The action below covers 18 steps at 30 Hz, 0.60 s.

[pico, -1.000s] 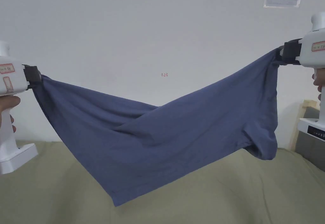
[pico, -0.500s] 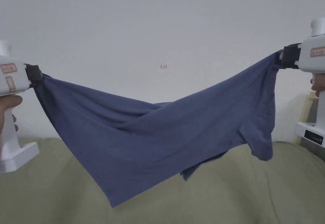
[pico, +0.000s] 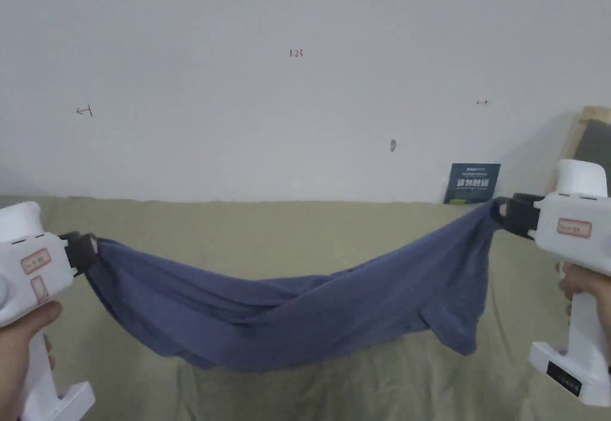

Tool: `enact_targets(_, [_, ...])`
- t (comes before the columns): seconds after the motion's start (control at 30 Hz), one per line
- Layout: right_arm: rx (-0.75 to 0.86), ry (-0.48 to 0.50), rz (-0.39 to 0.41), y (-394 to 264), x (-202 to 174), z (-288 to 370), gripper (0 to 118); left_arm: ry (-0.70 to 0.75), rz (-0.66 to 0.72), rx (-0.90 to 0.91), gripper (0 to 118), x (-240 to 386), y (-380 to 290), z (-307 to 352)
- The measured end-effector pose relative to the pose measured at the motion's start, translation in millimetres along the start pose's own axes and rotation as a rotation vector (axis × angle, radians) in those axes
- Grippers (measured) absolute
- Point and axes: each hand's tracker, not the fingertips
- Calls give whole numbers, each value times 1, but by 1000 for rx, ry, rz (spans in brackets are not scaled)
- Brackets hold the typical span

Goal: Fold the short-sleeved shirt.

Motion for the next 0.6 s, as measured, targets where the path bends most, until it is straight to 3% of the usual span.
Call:
enact_targets(0.27, [-165,30,-55,-142,25,105,11,-84,-66,-212,9,-25,-112,104])
enact_targets(0.43, [-305,37,-56,-243,33,161,11,-24,-55,-393,9,-60,-197,151])
enact_targets(0.6, [-427,-27,-64,-311,42,168,12,23,-103,-494,9,-73,-235,155])
